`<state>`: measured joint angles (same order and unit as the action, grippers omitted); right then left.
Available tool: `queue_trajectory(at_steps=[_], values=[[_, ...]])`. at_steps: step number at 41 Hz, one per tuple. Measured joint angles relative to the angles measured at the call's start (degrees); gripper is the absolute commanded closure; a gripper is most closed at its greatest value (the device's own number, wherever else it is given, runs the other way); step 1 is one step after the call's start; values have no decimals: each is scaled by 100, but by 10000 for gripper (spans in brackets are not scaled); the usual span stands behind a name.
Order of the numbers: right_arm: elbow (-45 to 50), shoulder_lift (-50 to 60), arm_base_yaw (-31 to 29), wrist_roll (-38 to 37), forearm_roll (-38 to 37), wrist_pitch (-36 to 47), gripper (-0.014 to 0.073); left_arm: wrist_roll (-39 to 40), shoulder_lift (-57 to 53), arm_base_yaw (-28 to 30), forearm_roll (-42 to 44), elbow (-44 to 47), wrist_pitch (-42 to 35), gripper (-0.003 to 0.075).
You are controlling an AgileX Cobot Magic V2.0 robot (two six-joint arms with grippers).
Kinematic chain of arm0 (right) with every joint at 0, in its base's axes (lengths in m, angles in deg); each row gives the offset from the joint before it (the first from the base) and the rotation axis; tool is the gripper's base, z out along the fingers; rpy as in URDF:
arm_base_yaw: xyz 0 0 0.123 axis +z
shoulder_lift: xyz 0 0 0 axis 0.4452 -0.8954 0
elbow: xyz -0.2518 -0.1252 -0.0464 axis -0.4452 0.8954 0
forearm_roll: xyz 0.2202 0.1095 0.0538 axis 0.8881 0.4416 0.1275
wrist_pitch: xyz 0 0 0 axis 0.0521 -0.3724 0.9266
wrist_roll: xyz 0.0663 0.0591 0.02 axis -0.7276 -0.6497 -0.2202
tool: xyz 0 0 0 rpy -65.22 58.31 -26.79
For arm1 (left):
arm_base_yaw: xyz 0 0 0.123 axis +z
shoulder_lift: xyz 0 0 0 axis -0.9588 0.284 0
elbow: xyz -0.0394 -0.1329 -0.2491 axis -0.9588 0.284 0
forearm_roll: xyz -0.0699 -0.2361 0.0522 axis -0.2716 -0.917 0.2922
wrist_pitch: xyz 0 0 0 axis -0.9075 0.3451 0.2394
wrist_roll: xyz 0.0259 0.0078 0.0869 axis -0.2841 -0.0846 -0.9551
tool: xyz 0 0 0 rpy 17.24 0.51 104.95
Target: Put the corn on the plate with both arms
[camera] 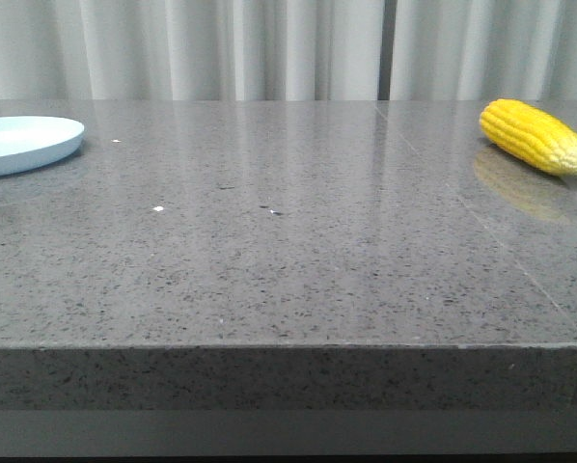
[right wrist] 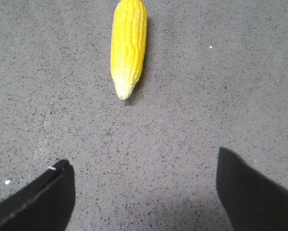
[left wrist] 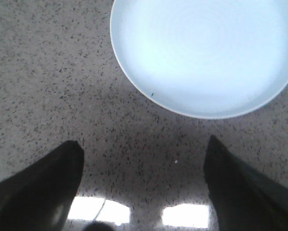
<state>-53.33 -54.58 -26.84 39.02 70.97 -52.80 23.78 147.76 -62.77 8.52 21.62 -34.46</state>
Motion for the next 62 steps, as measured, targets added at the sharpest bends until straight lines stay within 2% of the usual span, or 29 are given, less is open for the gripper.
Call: queue_trajectory(at_steps=[5, 12, 25, 39, 42, 49, 55, 57, 62], values=[[0, 0, 0, 0, 0, 0, -29, -319, 691, 276, -563, -466, 26, 209], [0, 0, 0, 0, 0, 0, -29, -405, 1455, 357, -777, -1035, 26, 209], [0, 0, 0, 0, 0, 0, -29, -414, 2472, 357, -877, -1801, -47, 209], [0, 0, 0, 0, 0, 0, -29, -414, 3105, 357, -877, -2316, -95, 218], [0, 0, 0, 0, 0, 0, -29, -414, 3163, 357, -877, -2329, -95, 273], [0, 0, 0, 0, 0, 0, -29, -414, 3172, 357, -877, -2342, -36, 531], [0, 0, 0, 0, 0, 0, -29, -414, 3172, 357, -877, -2342, 78, 706], [0, 0, 0, 0, 0, 0, -29, -414, 3172, 357, -877, -2342, 93, 741], [0, 0, 0, 0, 0, 0, -29, -414, 3172, 357, -901, -2380, 152, 741]])
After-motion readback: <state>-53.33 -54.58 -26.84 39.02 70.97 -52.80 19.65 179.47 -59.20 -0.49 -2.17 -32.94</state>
